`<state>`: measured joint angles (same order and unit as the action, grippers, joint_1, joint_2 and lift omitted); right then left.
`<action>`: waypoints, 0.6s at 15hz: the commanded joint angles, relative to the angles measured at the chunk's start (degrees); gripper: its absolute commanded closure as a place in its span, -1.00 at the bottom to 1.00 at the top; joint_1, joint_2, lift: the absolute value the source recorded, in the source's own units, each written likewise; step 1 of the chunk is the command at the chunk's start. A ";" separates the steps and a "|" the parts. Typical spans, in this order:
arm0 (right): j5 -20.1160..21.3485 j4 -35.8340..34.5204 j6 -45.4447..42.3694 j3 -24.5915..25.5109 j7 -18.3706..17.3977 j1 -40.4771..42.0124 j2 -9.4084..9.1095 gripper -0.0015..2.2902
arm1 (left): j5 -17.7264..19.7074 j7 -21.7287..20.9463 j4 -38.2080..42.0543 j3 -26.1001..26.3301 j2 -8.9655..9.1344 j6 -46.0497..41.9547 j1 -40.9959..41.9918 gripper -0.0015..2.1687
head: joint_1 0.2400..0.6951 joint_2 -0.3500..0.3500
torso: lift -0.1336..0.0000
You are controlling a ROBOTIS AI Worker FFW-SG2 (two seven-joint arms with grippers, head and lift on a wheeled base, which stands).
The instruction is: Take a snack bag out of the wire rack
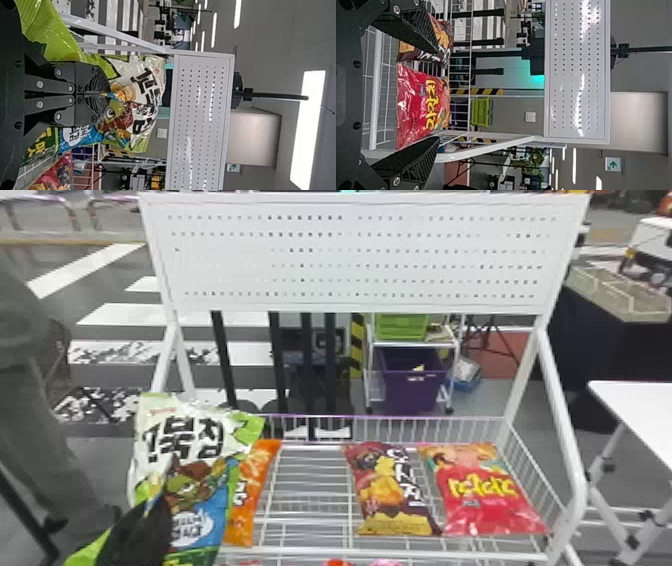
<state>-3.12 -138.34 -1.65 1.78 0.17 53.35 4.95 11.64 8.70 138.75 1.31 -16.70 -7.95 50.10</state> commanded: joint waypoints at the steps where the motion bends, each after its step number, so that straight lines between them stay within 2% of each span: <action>1: 0.04 0.00 0.03 -0.02 0.01 -0.09 0.06 -0.89 | 0.05 0.00 -0.06 0.00 0.09 0.00 0.00 0.95 | 0.14 0.00 | 1.00; 9: -0.14 0.44 0.20 -0.28 0.01 -0.88 0.06 -0.89 | 0.05 -0.18 0.03 -0.08 0.09 0.00 -0.09 0.95 | 0.14 0.00 | 1.00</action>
<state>-3.18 -138.31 -1.61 1.67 0.17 52.98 5.01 11.69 8.53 138.78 1.24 -16.61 -7.95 50.01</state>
